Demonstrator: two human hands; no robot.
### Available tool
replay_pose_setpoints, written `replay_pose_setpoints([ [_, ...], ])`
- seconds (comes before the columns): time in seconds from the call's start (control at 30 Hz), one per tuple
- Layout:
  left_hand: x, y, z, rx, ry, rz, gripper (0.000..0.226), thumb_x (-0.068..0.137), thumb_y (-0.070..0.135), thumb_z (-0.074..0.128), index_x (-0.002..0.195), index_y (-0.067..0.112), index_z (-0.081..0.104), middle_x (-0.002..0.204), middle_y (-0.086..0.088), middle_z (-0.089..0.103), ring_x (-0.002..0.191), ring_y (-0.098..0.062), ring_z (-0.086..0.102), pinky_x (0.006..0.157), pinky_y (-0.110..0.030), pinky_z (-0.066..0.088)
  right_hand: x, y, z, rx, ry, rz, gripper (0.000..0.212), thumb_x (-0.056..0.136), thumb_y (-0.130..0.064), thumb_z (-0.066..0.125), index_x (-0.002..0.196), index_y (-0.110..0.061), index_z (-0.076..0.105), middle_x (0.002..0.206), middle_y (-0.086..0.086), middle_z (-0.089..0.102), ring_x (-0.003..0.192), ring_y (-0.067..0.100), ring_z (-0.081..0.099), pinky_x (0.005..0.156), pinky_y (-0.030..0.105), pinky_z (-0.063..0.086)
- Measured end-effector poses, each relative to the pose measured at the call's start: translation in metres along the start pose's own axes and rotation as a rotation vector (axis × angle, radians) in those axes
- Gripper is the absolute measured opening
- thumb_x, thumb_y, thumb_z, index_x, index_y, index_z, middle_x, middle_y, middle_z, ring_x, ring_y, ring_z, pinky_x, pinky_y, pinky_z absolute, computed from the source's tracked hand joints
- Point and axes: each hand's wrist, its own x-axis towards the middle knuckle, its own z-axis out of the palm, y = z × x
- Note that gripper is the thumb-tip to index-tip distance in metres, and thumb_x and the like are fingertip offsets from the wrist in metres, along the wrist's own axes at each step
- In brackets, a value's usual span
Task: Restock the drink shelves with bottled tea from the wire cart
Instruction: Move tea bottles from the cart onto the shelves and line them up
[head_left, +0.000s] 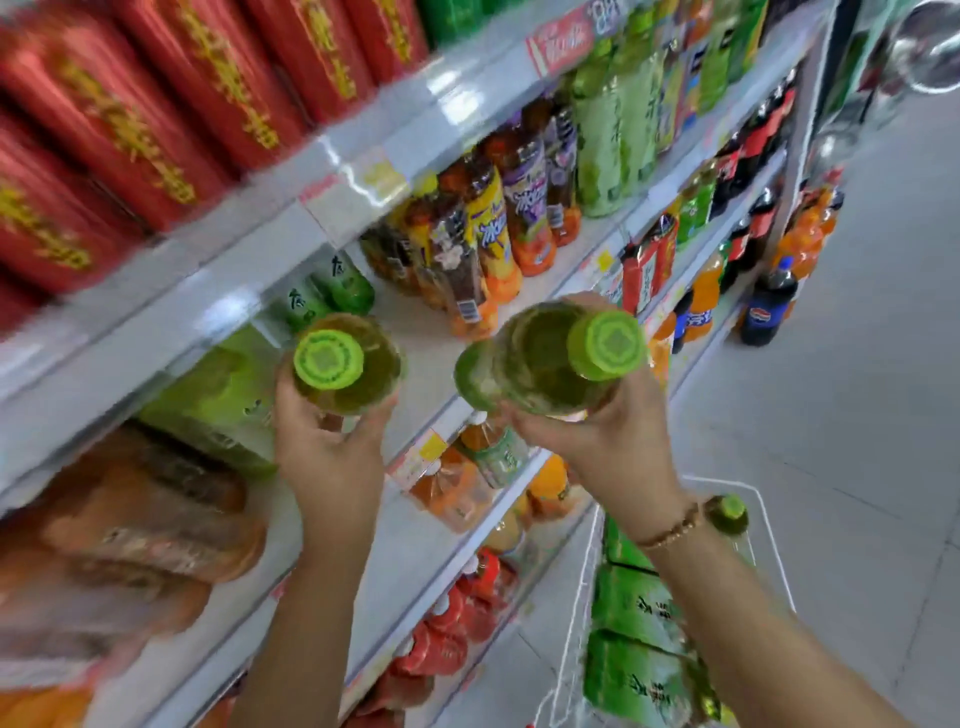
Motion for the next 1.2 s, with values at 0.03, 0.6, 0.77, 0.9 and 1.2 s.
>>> replay_pose_setpoints([
  [0.03,0.005,-0.005,0.003,0.005,0.01,-0.01,0.072,0.067,0.013,0.084,0.127,0.0,0.047,0.124,-0.019,0.057,0.112,-0.024,0.059,0.093,-0.021,0.048,0.013,-0.002,0.009,0.02,-0.04,-0.044,0.072,0.061,-0.012,0.086,0.123,-0.019,0.049,0.119,-0.002,0.058,0.112,0.008,0.056,0.092,0.028,0.049],
  [0.6,0.03,-0.046,0.039,0.131,0.186,-0.217,0.046,0.08,0.017,0.072,0.122,0.007,0.056,0.111,-0.005,0.066,0.096,-0.01,0.063,0.074,-0.002,0.044,0.117,0.045,0.109,-0.355,-0.476,-0.03,0.082,0.068,-0.028,0.081,0.135,-0.015,0.035,0.095,-0.007,0.062,0.084,0.012,0.059,0.064,0.007,0.037],
  [0.77,0.028,-0.06,0.04,0.208,0.186,-0.25,0.052,0.08,0.017,0.072,0.127,0.009,0.052,0.113,-0.004,0.066,0.101,-0.015,0.063,0.09,-0.025,0.05,0.115,0.059,0.124,-0.398,-0.402,0.03,0.074,0.074,-0.036,0.076,0.132,-0.012,0.036,0.092,0.0,0.065,0.08,0.02,0.062,0.058,0.011,0.041],
  [0.9,0.022,-0.073,0.042,0.24,0.13,-0.286,0.047,0.083,0.02,0.07,0.125,0.008,0.054,0.114,-0.004,0.066,0.103,-0.015,0.062,0.091,-0.029,0.05,0.087,0.082,0.124,-0.446,-0.325,0.073,0.081,0.08,-0.035,0.07,0.145,-0.022,0.024,0.114,0.009,0.06,0.097,0.024,0.059,0.082,0.035,0.051],
  [1.2,0.058,-0.091,0.059,0.107,0.228,-0.396,0.054,0.089,0.012,0.063,0.136,0.002,0.041,0.122,0.001,0.054,0.11,-0.009,0.053,0.079,0.0,0.04,0.103,0.112,0.158,-0.418,-0.298,0.173,0.047,0.081,-0.014,0.066,0.119,-0.002,0.041,0.103,0.016,0.062,0.092,0.033,0.059,0.07,0.034,0.044],
])
